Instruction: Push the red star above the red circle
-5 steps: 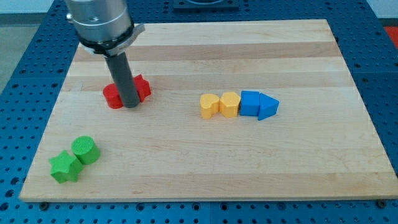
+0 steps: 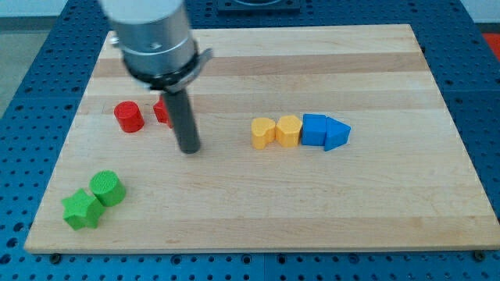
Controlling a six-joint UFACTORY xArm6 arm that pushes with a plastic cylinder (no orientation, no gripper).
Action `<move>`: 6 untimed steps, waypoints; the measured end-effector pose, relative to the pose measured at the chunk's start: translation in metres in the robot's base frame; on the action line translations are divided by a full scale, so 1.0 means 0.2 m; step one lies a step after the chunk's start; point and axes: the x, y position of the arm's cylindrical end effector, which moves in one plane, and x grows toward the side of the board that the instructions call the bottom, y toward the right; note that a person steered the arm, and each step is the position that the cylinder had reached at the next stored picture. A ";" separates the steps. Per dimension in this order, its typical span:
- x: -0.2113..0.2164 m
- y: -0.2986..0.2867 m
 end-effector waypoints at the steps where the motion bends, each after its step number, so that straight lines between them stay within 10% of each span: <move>1: 0.00 0.14; 6: -0.26 -0.28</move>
